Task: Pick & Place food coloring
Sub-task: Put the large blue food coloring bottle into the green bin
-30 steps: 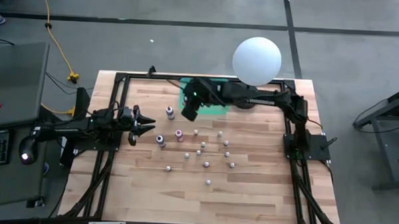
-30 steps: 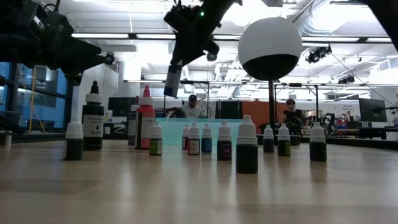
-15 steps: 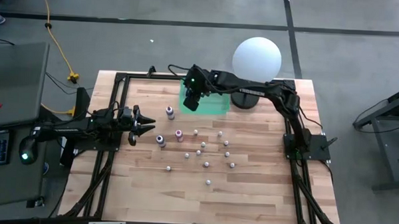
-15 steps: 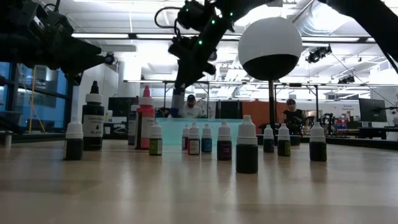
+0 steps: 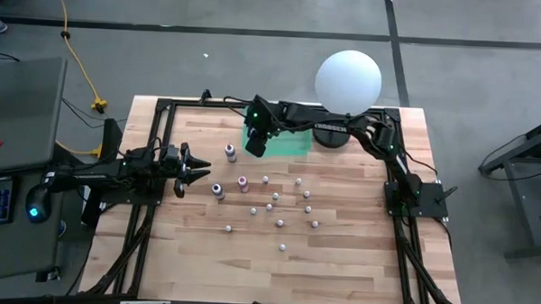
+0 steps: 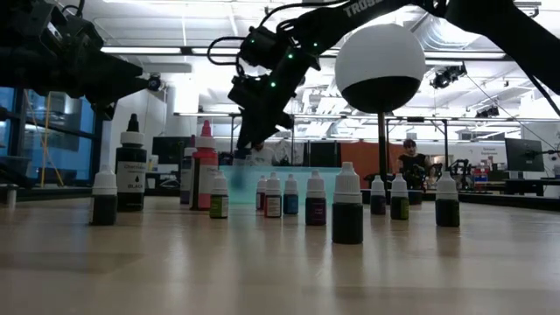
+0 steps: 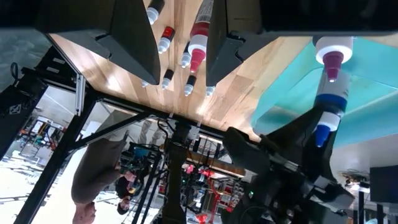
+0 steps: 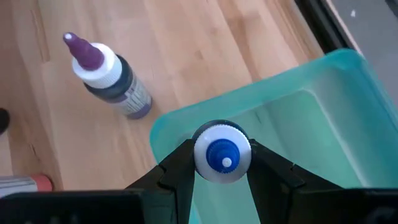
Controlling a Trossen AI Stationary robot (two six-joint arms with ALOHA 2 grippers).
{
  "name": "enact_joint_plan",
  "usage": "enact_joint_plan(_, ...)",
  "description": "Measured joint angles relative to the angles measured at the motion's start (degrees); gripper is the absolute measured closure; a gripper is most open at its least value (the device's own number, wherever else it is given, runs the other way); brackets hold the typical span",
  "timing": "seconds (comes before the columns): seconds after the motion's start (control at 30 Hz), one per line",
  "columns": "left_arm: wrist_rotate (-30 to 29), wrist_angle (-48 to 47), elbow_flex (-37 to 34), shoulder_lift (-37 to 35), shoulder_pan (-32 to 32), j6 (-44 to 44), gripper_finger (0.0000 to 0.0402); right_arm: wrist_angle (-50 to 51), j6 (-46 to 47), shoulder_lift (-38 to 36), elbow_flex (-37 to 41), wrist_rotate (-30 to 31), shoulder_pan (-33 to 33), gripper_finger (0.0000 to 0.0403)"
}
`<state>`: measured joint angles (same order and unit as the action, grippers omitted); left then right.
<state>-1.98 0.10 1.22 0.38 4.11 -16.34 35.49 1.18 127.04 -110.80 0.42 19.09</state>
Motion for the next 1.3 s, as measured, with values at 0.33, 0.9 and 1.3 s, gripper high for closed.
enact_joint_plan(0.33, 0.00, 0.00, 0.00, -0.01, -0.01, -0.01, 0.0273, -2.54, -0.21, 0.60, -0.04, -0.92, 0.28, 0.0282)
enact_joint_plan(0.9, -0.02, 0.00, 0.01, 0.00, 0.01, 0.00, 0.0273, -2.99, -0.04, 2.12, -0.02, -3.37, -0.87, 0.0280)
enact_joint_plan(1.3, -0.02, 0.02, 0.00, -0.02, 0.01, -0.02, 0.0273, -3.53, -0.18, 2.10, -0.02, -5.34, -0.87, 0.0254)
